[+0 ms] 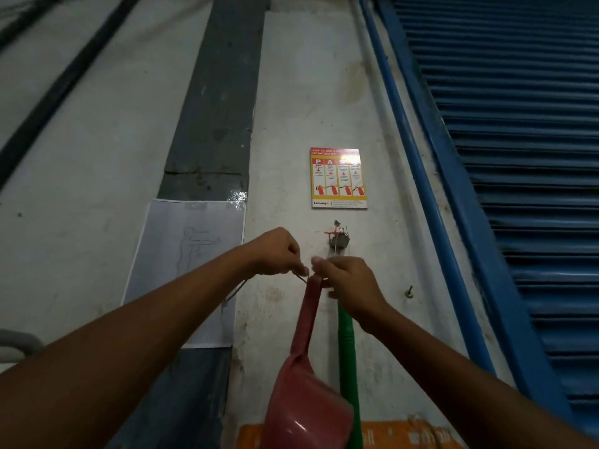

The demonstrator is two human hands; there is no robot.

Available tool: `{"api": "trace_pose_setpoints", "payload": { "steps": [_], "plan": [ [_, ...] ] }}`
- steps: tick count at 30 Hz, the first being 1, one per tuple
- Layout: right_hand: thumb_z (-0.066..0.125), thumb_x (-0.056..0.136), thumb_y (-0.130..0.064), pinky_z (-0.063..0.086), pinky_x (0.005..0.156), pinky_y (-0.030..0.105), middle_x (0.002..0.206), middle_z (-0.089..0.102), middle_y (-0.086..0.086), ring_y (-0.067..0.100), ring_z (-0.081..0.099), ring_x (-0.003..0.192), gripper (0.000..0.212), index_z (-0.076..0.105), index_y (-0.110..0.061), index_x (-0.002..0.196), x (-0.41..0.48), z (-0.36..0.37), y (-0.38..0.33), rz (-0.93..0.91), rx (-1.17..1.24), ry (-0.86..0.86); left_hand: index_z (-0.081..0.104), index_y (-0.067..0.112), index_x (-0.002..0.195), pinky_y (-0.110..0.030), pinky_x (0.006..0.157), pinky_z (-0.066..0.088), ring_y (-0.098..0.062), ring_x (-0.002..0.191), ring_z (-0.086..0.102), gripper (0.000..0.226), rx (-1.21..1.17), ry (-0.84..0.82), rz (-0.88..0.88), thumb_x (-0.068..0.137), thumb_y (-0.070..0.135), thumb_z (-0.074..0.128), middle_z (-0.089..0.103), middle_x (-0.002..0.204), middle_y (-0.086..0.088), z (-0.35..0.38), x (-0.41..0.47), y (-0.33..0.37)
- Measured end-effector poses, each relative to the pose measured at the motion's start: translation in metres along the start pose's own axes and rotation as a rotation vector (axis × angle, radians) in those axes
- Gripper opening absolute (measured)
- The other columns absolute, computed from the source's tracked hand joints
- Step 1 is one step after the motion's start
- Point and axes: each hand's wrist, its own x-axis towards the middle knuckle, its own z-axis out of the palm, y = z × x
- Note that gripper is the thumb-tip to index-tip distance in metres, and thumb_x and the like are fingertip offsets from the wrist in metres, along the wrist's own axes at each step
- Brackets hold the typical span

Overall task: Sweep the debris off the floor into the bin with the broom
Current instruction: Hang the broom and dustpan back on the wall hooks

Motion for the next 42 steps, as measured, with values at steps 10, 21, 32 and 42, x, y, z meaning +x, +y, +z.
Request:
{"api": "trace_pose_setpoints", "payload": {
  "steps": [10, 21, 32, 42],
  "plan": [
    [0.066, 0.089, -0.01, 0.061, 0.072, 0.036, 0.081, 0.071, 0.012, 0.023, 0.069, 0.074, 0.01, 0.071, -0.001, 0.087, 0.017, -0.014, 0.018, 0.291, -0.006, -0.117, 0.069, 0.008, 0.079, -0.018, 0.044, 0.035, -0.008, 0.046, 0.045, 0.019, -0.045, -0.04, -0.042, 0.092, 0.021, 0.07, 0.065, 0.061, -0.003, -0.02, 0.019, -0.013],
    [0.051, 0.087, 0.002, 0.049, 0.064, 0.032, 0.087, 0.056, 0.013, 0.02, 0.052, 0.072, 0.007, 0.056, -0.002, 0.085, 0.071, -0.073, 0.01, 0.539, 0.293, -0.165, 0.067, 0.005, 0.098, -0.03, 0.069, 0.054, -0.02, 0.087, 0.063, 0.022, -0.899, -0.013, -0.139, 0.1, 0.024, 0.055, 0.073, 0.102, -0.011, -0.017, 0.063, -0.001],
    [0.055, 0.1, -0.017, 0.031, 0.043, 0.02, 0.057, 0.041, 0.0, 0.009, 0.034, 0.046, 0.02, 0.065, -0.001, 0.092, 0.133, -0.077, 0.045, 0.362, 0.323, 0.02, 0.067, 0.004, 0.094, -0.023, 0.05, 0.049, -0.016, 0.055, 0.053, 0.017, -0.663, 0.348, -0.111, 0.098, 0.019, 0.062, 0.055, 0.067, -0.008, 0.037, 0.137, 0.016],
    [0.063, 0.096, -0.013, 0.034, 0.042, 0.026, 0.055, 0.051, 0.003, 0.014, 0.043, 0.042, 0.022, 0.07, 0.006, 0.088, 0.14, -0.048, 0.098, 0.346, 0.044, 0.153, 0.068, 0.003, 0.085, -0.022, 0.044, 0.041, -0.015, 0.05, 0.051, 0.014, -0.58, 0.365, -0.135, 0.093, 0.014, 0.068, 0.056, 0.064, -0.009, 0.082, 0.136, -0.012]
  ]
}}
